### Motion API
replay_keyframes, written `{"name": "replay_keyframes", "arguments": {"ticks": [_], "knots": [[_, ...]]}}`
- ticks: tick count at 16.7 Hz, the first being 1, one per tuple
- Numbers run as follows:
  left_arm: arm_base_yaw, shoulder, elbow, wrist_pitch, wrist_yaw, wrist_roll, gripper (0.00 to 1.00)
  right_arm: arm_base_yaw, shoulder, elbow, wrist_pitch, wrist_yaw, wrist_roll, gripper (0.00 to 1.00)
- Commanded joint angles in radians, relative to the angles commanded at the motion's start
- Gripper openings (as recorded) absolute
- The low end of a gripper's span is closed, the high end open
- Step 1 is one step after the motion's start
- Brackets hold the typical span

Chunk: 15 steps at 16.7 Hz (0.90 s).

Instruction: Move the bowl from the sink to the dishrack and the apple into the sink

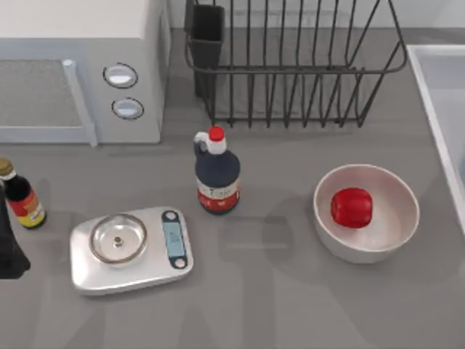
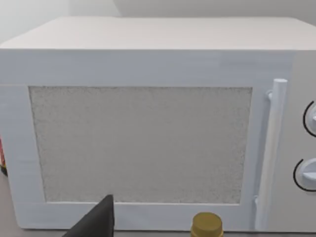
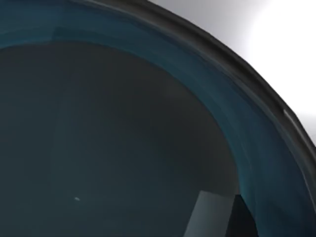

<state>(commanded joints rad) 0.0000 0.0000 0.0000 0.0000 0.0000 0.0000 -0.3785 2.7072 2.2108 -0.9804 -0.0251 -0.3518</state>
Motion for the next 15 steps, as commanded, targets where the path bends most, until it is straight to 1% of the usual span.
{"name": "replay_keyframes", "arguments": {"ticks": [9,12,15], "knots": [[0.000,0.000,0.000,0.000,0.000,0.000,1.00,-0.002,-0.019,-0.008,-0.007,-0.001,-0.004,0.00],[0.000,0.000,0.000,0.000,0.000,0.000,1.00,-0.038,-0.112,-0.055,-0.056,-0.006,-0.040,0.00],[0.000,0.000,0.000,0.000,0.000,0.000,1.00,-0.100,-0.286,-0.143,-0.150,-0.013,-0.107,0.00]]}}
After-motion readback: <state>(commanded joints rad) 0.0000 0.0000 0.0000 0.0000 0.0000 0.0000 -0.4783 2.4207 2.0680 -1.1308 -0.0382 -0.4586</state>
